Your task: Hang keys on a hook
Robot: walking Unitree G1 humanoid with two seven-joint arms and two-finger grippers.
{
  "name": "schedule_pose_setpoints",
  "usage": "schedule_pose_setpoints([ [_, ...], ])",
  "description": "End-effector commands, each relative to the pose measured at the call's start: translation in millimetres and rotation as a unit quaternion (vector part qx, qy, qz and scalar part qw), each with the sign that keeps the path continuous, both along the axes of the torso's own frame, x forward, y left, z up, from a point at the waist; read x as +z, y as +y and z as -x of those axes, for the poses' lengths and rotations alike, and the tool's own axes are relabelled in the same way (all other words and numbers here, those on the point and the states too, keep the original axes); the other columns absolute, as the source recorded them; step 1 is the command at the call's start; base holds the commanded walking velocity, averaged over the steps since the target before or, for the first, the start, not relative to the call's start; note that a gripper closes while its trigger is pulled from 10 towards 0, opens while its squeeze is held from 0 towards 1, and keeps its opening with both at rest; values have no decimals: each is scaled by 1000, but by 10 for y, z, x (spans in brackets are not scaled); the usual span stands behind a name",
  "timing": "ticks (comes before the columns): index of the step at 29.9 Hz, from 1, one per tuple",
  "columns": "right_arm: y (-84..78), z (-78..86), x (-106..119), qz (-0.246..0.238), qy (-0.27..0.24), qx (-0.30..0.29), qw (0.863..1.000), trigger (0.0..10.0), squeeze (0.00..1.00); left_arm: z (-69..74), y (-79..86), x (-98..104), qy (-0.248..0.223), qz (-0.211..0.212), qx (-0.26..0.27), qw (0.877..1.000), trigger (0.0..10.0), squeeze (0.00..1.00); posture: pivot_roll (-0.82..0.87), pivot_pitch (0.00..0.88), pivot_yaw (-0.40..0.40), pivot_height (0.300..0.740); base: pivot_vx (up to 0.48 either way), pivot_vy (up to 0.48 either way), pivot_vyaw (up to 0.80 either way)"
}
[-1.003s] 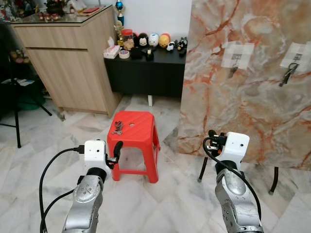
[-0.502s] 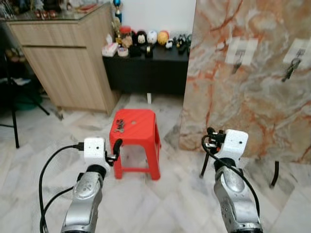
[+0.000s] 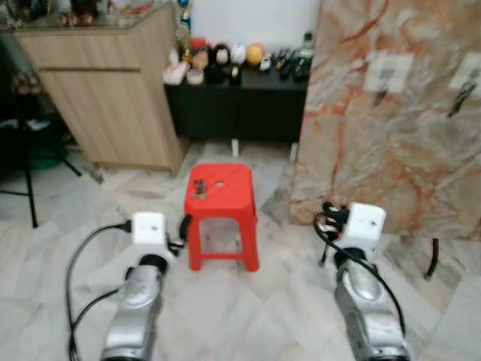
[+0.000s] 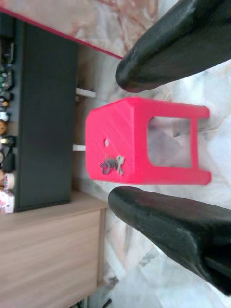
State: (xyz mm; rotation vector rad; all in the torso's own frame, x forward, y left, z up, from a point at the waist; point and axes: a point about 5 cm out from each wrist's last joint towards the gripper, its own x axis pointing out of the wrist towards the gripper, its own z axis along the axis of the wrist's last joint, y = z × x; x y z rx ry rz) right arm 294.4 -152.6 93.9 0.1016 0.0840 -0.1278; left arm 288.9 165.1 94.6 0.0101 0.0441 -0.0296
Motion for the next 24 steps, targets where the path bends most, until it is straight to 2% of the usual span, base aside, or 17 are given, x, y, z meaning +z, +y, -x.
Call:
schedule_pose_setpoints([
  [1,94,-13,22,-9,-4,13,1000,10000,0,14,88,-1,4,-5,10,1000,10000,0,56,33,12,740,0,289,0],
  [11,113,-6,15,-10,-5,16,1000,10000,0,19,84,0,6,-6,6,1000,10000,0,58,20,19,740,0,289,0],
  [24,112,-19,35,-11,-5,18,1000,10000,0,16,91,16,4,-5,11,1000,10000,0,60,59,15,740,0,290,0],
])
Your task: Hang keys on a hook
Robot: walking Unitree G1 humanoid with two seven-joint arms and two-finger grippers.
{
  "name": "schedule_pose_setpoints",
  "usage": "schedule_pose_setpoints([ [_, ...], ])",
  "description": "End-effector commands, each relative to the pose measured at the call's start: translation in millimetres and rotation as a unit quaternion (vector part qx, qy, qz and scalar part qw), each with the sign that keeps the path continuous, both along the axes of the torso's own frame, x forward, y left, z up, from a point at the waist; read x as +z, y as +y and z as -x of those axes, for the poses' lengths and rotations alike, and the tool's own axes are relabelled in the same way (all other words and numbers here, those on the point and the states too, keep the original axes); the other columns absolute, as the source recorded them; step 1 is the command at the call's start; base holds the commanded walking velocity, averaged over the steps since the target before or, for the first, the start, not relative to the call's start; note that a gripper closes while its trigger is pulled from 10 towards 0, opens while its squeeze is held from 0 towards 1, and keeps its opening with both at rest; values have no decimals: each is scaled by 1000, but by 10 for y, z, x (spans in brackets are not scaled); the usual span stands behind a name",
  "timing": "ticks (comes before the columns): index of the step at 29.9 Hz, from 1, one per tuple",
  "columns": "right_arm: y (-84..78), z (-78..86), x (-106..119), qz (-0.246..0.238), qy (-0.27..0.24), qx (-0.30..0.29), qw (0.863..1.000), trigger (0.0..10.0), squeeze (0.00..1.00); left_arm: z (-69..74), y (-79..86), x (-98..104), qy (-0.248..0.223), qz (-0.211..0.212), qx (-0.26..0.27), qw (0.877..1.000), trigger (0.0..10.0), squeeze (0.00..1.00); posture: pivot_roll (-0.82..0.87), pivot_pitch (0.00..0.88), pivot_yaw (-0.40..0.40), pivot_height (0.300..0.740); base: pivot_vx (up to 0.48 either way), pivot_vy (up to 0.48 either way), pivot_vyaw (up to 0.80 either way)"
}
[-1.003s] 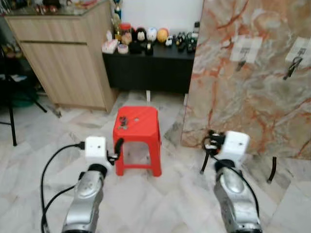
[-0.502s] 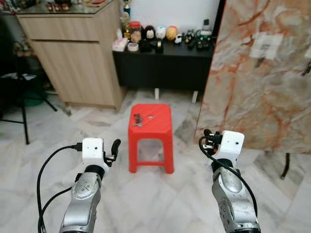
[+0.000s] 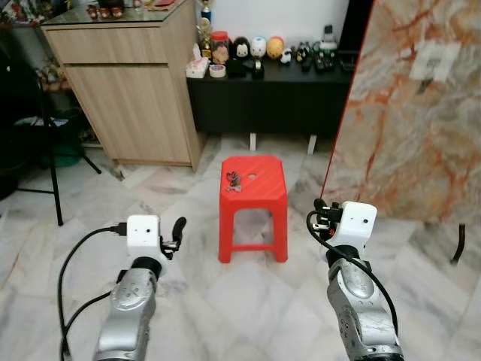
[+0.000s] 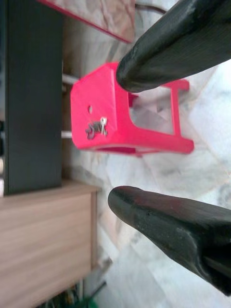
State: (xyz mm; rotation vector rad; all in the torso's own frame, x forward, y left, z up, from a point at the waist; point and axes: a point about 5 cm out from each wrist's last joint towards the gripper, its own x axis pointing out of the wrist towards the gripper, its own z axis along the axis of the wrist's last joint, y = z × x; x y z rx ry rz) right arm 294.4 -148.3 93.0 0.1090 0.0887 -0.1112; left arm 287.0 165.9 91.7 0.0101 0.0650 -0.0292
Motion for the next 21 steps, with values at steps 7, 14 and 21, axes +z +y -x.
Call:
schedule_pose_setpoints([
  [7,74,-24,46,-7,-7,10,1000,10000,0,-4,97,44,-5,-4,13,1000,10000,0,60,60,17,740,0,289,0],
  [14,76,-32,47,-6,-7,10,1000,10000,0,-8,95,53,-9,-3,12,1000,10000,0,59,59,17,740,0,190,0],
  [21,86,-27,33,-6,-4,13,1000,10000,0,17,104,-25,11,-3,11,1000,10000,0,63,55,17,740,0,0,0],
])
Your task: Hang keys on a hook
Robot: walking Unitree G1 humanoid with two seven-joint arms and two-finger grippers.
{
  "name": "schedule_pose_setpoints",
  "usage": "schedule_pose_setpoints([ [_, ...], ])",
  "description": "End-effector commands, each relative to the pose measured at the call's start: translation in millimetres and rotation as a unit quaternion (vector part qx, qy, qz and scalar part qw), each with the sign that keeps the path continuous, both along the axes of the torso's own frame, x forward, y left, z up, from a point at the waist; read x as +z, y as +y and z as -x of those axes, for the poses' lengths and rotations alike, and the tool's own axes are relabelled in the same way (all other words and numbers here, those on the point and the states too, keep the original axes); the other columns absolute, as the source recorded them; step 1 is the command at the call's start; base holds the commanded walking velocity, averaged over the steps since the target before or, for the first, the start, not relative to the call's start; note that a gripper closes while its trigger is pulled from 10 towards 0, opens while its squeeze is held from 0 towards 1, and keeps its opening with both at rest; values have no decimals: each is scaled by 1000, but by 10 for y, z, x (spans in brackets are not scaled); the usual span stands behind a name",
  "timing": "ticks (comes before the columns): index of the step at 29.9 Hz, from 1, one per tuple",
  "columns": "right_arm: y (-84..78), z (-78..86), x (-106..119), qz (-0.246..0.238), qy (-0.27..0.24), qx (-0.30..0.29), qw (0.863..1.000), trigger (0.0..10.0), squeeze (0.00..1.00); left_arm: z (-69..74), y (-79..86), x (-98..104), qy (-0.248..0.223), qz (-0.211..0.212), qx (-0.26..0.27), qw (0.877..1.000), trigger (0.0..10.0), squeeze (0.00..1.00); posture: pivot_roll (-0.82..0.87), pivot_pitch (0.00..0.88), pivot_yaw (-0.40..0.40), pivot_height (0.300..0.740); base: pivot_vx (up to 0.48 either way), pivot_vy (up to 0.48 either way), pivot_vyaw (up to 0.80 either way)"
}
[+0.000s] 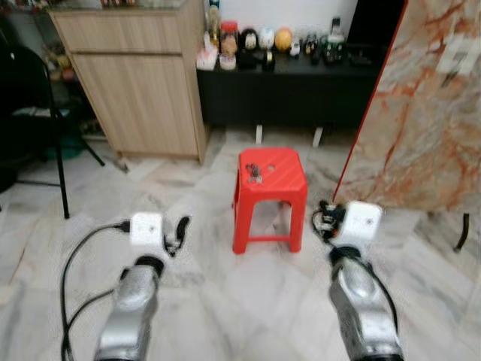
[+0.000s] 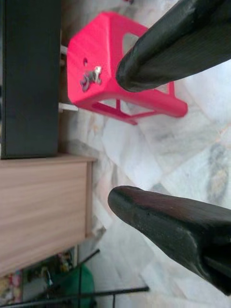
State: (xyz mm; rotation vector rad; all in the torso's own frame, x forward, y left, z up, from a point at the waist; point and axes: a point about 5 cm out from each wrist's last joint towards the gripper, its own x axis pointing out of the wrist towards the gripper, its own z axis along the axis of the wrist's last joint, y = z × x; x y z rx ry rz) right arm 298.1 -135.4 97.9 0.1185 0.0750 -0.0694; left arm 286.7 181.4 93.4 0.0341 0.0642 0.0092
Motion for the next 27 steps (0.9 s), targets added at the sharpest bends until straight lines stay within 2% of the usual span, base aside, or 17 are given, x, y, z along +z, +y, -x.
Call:
schedule_pose_setpoints([
  [1,-43,15,-27,-2,5,-7,1000,10000,0,29,-38,-75,14,18,-5,1000,10000,0,66,53,16,740,0,0,0],
  [4,-53,20,-34,-2,5,-9,1000,10000,0,48,8,-134,23,32,-1,999,10000,0,65,51,16,740,0,0,0],
  [7,-76,25,-42,-1,6,-11,1000,10000,0,64,65,-206,39,20,-1,999,10000,0,65,50,15,740,0,0,0],
  [9,-83,26,-33,-2,2,-12,1000,10000,0,84,115,-304,60,-6,-6,998,10000,0,65,50,15,740,0,0,0],
  [13,-64,18,-11,-2,-3,-12,1000,10000,0,168,280,-568,111,-25,3,994,10000,0,64,39,18,740,0,0,0],
  [16,-61,21,-10,-2,-4,-11,1000,10000,0,219,361,-671,132,-22,16,991,10000,0,57,33,20,740,0,0,0],
  [19,-74,27,-8,-3,-5,-12,1000,10000,0,205,363,-595,107,-9,17,994,10000,0,60,33,19,740,0,0,0],
  [21,-76,31,-23,0,-2,-10,1000,10000,0,167,304,-523,85,2,8,996,10000,0,70,29,16,740,0,0,0],
  [24,-78,32,-25,7,-4,-15,1000,10000,0,140,269,-522,79,3,5,997,10000,0,70,29,16,740,0,0,0],
  [27,-12,10,36,10,-18,10,1000,10000,0,130,235,-542,79,10,-2,997,10000,0,64,23,17,740,314,0,800],
])
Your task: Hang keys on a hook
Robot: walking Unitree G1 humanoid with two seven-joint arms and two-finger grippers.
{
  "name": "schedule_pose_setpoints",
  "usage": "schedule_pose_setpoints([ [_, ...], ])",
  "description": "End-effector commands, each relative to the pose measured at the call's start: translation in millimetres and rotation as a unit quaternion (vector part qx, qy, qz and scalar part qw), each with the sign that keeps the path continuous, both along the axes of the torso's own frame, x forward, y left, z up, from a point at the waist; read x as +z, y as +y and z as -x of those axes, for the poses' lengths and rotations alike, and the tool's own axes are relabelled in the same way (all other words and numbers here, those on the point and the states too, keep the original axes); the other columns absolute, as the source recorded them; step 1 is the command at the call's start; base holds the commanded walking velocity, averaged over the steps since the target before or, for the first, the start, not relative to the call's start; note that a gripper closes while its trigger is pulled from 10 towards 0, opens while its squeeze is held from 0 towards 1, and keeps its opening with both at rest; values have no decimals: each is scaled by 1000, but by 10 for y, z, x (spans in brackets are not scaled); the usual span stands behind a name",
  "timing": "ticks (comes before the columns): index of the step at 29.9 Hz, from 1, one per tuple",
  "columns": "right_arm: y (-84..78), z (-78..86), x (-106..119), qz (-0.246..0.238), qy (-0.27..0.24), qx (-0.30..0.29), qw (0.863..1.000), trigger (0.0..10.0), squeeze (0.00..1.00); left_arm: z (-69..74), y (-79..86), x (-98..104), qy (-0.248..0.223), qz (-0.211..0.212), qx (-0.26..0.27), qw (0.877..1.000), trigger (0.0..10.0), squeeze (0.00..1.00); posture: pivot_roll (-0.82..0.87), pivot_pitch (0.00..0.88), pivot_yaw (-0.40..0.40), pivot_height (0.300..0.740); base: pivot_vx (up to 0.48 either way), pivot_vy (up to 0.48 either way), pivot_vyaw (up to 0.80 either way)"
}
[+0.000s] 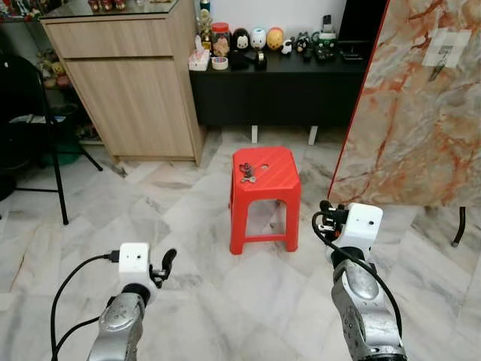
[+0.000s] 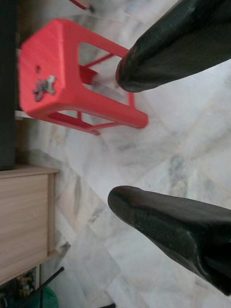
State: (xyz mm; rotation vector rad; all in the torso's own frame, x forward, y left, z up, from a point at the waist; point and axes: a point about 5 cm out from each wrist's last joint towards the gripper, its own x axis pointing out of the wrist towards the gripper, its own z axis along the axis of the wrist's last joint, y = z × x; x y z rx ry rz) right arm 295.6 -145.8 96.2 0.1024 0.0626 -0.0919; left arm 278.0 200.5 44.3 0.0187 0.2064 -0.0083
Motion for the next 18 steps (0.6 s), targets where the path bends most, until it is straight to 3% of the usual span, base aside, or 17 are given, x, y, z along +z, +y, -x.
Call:
schedule_pose_setpoints([
  [1,92,-15,54,1,-12,21,1000,10000,0,42,43,-50,7,1,5,1000,10000,0,64,23,17,740,330,0,800],
  [5,101,-10,49,-2,-13,21,1000,10000,0,35,22,-35,5,1,1,1000,10000,0,65,19,19,740,351,0,725],
  [18,85,-5,19,-12,-9,7,1000,10000,0,28,-25,-44,4,-5,-15,1000,10000,0,69,5,22,740,359,0,0],
])
